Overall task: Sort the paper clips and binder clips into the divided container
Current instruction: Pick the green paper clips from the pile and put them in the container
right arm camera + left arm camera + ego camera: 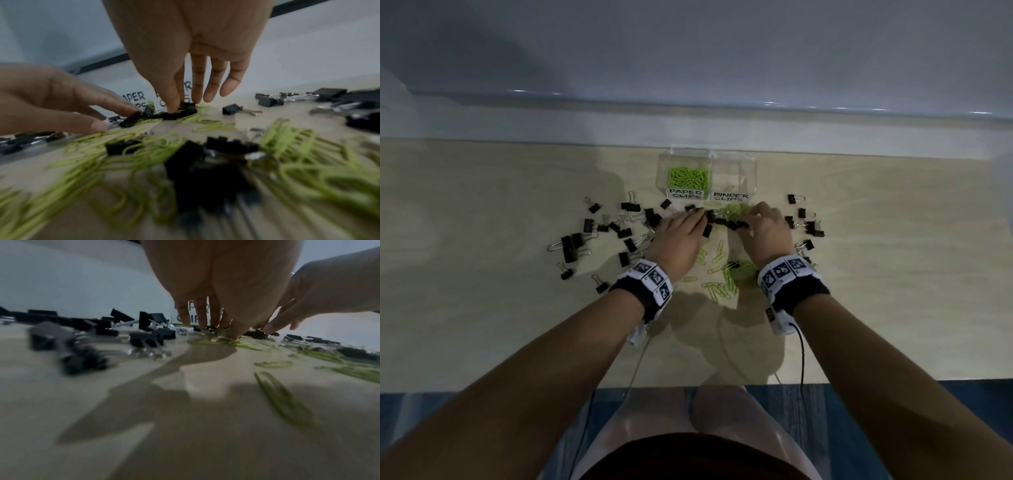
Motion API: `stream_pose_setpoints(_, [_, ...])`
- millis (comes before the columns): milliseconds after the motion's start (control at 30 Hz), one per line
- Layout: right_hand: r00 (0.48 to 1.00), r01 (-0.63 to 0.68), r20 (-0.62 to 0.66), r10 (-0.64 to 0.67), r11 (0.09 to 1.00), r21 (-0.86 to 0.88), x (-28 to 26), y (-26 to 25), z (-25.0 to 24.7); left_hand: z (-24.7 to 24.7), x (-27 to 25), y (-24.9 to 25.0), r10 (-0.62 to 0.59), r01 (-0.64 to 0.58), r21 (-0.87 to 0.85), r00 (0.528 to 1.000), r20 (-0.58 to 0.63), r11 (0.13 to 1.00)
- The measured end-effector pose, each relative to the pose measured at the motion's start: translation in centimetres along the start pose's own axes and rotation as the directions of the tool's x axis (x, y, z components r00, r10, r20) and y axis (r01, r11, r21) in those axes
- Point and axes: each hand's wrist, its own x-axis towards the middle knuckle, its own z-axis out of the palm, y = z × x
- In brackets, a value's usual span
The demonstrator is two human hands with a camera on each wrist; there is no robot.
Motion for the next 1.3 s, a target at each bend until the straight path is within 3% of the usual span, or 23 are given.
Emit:
stream_pose_setpoints(67, [0.999, 0.029, -0.032, -0.028, 0.999, 0.043, -1.1, 0.4, 0.2, 0.5, -1.5, -0.2, 0.023, -0.023, -0.09, 1.0, -0.002, 0.996])
stream_pose_setpoints(167, [0.998, 0.049, -0.049, -0.043, 0.991, 0.123, -2.6, 1.3, 0.4, 0.6, -3.1, -0.7, 0.065, -0.089, -0.237, 0.992, -0.107, 0.967])
stream_pose_setpoints(367, [0.999, 0.051, -0.027, -0.046, 0.971, 0.234, -4.0, 2.5, 0.4, -0.8, -1.4, 0.4, -0.15, 0.061, -0.371, 0.964, -0.217, 0.927])
stream_pose_setpoints(500, [0.994, 0.056, -0.107, -0.026, 0.955, 0.292, -4.3, 2.8, -0.9, -0.6, 0.6, 1.8, -0.196, 0.174, -0.292, 0.979, -0.049, 0.94])
stream_pose_setpoints(633, [0.983, 0.029, -0.184, 0.027, 0.956, 0.291, -4.2, 3.6, -2.2, -0.1, 1.2, 2.0, -0.222, 0.211, -0.288, 0.975, -0.005, 0.934])
stream_pose_setpoints(767, [0.949, -0.082, -0.262, 0.176, 0.939, 0.335, -3.3, 5.3, -2.9, -0.4, 0.4, 1.2, -0.253, 0.234, -0.402, 0.968, 0.007, 0.885])
stream_pose_setpoints(900, [0.936, -0.273, -0.163, 0.312, 0.935, 0.226, -2.4, 6.2, -2.6, -1.4, -0.7, 0.6, -0.24, 0.2, -0.434, 0.97, -0.04, 0.879])
stream_pose_setpoints(1000, [0.974, -0.157, -0.141, 0.178, 0.977, 0.145, -2.5, 4.5, -1.9, -2.1, -1.1, -0.6, -0.285, 0.205, -0.474, 0.953, -0.102, 0.856])
stream_pose_setpoints(1133, [0.997, -0.065, -0.038, 0.068, 0.996, 0.069, -2.5, 1.1, -0.7, -3.1, -0.8, -2.5, -0.326, 0.242, -0.302, 0.905, -0.272, 0.922])
stream_pose_setpoints(1200, [0.996, -0.085, -0.023, 0.087, 0.993, 0.078, -2.0, -0.2, -0.2, -3.4, -0.3, -2.7, -0.253, 0.205, -0.204, 0.934, -0.253, 0.957])
stream_pose_setpoints(1300, [0.988, -0.147, 0.041, 0.146, 0.989, 0.009, -0.9, -1.3, -0.1, -2.9, 0.8, -1.9, -0.09, 0.072, -0.141, 0.988, -0.128, 0.987])
